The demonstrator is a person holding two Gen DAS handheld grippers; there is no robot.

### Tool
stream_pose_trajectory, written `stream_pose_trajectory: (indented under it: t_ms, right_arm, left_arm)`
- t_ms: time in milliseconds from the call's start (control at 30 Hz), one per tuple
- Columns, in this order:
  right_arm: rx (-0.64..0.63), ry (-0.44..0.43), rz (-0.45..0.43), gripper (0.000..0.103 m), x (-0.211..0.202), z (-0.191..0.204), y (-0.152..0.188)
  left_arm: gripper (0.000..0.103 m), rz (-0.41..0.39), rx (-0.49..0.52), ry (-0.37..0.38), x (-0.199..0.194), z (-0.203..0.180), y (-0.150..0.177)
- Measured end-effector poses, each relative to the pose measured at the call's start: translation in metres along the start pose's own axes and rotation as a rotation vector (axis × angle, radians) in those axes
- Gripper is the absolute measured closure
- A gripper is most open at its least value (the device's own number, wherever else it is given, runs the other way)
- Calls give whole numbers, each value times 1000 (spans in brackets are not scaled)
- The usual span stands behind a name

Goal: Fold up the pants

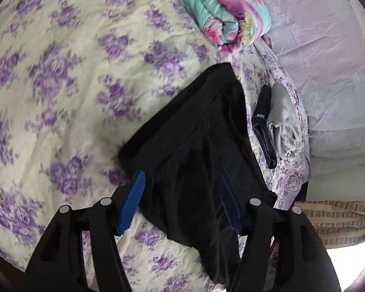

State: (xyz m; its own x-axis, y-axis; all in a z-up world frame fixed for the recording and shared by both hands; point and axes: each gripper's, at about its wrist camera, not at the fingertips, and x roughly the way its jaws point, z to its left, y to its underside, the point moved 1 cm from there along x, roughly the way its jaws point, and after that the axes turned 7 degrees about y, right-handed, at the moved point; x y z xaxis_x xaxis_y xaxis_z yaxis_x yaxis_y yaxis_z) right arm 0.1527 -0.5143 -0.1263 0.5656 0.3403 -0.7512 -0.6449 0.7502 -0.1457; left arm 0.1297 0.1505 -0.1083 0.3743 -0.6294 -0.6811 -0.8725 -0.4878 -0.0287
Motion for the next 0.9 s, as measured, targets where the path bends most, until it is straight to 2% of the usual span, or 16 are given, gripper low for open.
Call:
stream_pose_trajectory:
  t_ms: [100, 200, 367, 467, 500, 533, 600, 700, 767, 833, 900]
  right_arm:
    - [9, -7, -33, 61, -34, -3, 34]
    - [10, -25, -60, 60, -68, -4, 70]
    - [-5, -47, -87, 58, -123, -3, 136]
    - [-14, -57, -93, 52, -150, -6, 184]
    - [-15, -56, -82, 51, -155, -9, 201]
    - [-15, -56, -66, 51, -156, -13, 218]
    - [-1, -55, -12, 50, -151, -24, 254]
    - [17, -38, 86, 47, -128, -42, 304]
    - [21, 4, 132, 47, -109, -51, 323]
    - [24, 71, 119, 47, -103, -63, 323]
    - [66, 153, 15, 46, -116, -80, 304]
  left_arm:
    - [44, 35, -37, 37, 17, 17, 15]
    - [44, 46, -28, 51, 32, 24, 18]
    - [45, 59, 52, -12, 63, 26, 15]
    - [45, 53, 74, -10, 69, 22, 13]
    - [50, 49, 74, -8, 69, 22, 12]
    - [54, 46, 70, -7, 69, 23, 11]
    - [75, 46, 51, -2, 68, 27, 8]
    - [82, 53, 6, 30, 63, 34, 6]
    - [85, 50, 8, 37, 55, 32, 5]
    - [87, 26, 11, 61, 41, 27, 2]
    - [87, -11, 13, 92, 19, 22, -4]
